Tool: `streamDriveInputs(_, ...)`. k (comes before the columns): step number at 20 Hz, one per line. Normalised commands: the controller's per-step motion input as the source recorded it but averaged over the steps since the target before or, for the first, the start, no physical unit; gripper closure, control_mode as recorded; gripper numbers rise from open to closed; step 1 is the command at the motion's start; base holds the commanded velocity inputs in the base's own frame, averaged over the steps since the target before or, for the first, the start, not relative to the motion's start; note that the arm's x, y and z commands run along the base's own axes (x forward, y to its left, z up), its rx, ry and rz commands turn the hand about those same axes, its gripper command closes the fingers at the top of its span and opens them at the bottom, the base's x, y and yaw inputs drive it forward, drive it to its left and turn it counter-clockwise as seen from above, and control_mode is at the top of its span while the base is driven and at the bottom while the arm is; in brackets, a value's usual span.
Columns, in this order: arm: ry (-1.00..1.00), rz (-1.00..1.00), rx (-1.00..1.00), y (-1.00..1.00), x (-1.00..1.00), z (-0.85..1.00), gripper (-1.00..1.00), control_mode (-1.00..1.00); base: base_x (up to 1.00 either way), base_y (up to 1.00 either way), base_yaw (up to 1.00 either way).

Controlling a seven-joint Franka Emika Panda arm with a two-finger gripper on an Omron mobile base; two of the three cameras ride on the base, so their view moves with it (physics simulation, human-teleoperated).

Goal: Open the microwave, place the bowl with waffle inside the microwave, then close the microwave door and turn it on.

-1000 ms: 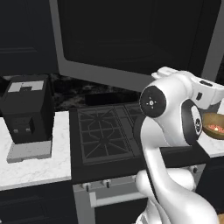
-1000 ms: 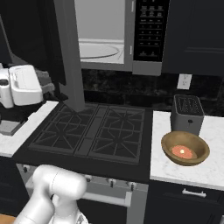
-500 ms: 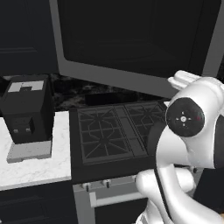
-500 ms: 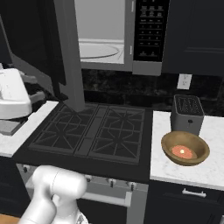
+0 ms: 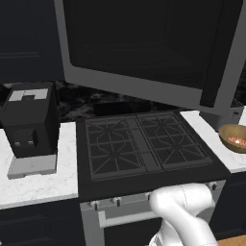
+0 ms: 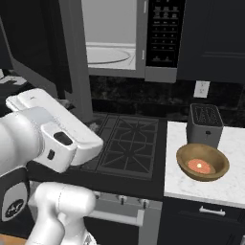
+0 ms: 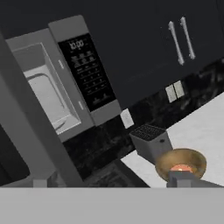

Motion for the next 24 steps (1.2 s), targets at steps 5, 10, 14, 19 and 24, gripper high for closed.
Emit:
streamDriveInputs(5,0.01,0.79,0.26,-0.18,0.0,-0.24,-1.0,-1.0,0.0,0.0,0.0)
streamDriveInputs(10,0.0,0.71,0.27,-0.22,0.64,-0.18,-1.0,-1.0,0.0,0.0,0.0)
streamDriveInputs(14,0.11,0.34,0.26,-0.29,0.94,-0.01,-1.0,-1.0,0.0,0.0,0.0)
streamDriveInputs(19,0.0,0.02,0.03,-0.01,0.78,-0.24,-1.0,-1.0,0.0,0.0,0.0)
streamDriveInputs(24,0.0,0.0,0.01,0.25,0.71,-0.26,-1.0,-1.0,0.0,0.0,0.0)
